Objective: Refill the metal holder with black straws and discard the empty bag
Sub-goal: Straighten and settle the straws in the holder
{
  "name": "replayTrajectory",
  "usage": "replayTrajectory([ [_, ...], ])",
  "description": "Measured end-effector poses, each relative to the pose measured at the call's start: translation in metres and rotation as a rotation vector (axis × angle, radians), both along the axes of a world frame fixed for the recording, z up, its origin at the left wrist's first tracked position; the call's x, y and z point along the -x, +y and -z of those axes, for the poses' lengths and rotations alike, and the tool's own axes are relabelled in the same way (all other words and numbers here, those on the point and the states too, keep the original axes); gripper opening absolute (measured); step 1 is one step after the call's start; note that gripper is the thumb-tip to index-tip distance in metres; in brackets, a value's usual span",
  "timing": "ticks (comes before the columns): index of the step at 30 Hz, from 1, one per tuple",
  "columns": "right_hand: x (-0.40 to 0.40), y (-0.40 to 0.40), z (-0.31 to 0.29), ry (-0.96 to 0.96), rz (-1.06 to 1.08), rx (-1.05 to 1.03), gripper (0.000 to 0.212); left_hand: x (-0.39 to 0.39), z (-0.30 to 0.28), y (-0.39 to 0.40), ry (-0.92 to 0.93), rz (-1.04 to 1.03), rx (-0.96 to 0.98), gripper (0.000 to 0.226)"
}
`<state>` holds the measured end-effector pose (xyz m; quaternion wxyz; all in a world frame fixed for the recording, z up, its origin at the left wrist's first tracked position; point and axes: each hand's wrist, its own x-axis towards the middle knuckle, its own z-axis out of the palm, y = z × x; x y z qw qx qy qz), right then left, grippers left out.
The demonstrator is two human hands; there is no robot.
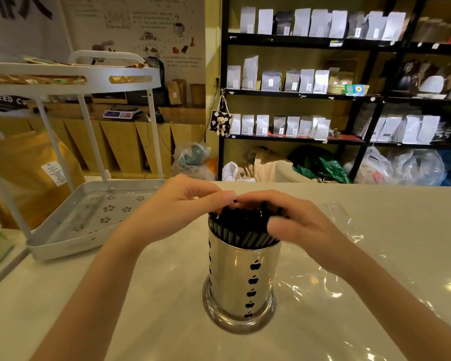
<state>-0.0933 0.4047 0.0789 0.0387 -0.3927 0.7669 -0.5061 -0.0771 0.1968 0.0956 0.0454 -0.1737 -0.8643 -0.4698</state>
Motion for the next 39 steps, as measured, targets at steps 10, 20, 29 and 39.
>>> replayTrajectory([
  [10,-0.004,-0.007,0.002,0.071,0.076,-0.079,0.040,-0.005,-0.008,-0.007,-0.029,0.013,0.029,0.026],
  [20,-0.005,-0.010,-0.001,0.077,0.083,-0.106,0.038,-0.005,-0.006,-0.005,-0.025,-0.042,-0.009,0.021],
  [29,-0.006,-0.010,0.005,0.127,0.119,-0.117,0.059,-0.011,-0.009,-0.004,-0.063,0.072,0.089,0.032],
  [39,-0.004,0.004,0.018,0.060,0.143,-0.072,0.063,-0.015,-0.013,-0.015,-0.081,0.137,0.253,0.053],
])
